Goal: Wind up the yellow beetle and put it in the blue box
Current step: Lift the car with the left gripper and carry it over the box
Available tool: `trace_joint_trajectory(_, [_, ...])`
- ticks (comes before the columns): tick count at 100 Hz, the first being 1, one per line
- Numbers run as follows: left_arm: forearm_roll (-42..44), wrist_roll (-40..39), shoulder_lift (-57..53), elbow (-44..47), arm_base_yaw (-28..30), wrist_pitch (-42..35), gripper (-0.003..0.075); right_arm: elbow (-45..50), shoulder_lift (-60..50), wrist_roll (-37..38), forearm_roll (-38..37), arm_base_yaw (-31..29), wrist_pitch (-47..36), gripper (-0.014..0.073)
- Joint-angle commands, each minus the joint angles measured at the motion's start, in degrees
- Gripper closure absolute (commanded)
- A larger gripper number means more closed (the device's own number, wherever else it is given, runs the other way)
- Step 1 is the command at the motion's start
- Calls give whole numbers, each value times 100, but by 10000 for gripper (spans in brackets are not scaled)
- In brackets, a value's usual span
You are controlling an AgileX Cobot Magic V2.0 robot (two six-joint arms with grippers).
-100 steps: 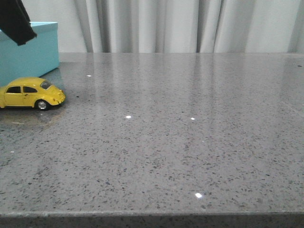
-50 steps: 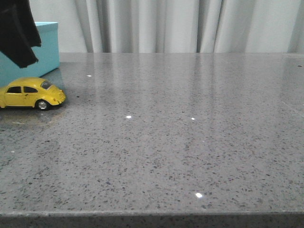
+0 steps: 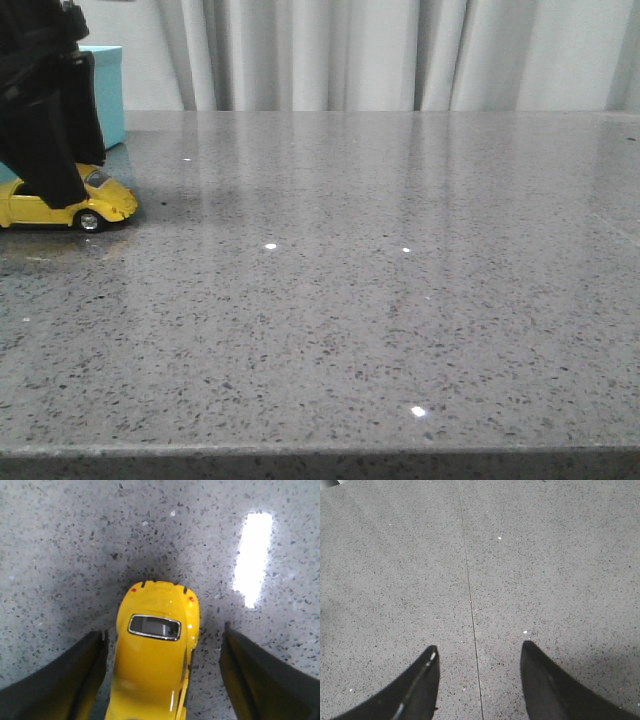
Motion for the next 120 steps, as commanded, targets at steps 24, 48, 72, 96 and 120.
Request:
trace_joint_trajectory(24, [-90,12,-183,-178,-39,29,300,-133,-2,-64,-86,5,-396,212])
trace_joint_trajectory(48, [-90,12,-183,-178,-39,122,460,-133,-2,-64,-80,5,-396,212])
trace_joint_trajectory(72, [-151,12,-183,-203,-39,122,542,-133,-2,-64,-73,5,-396,212])
trace_joint_trajectory(96, [-561,12,-203,-846,-39,163,542,-133,-2,-64,-74,5,-401,212])
trace_joint_trajectory(120, [-903,-533,-242,-2176,-18,179,542,-133,-2,-64,-45,5,-401,212])
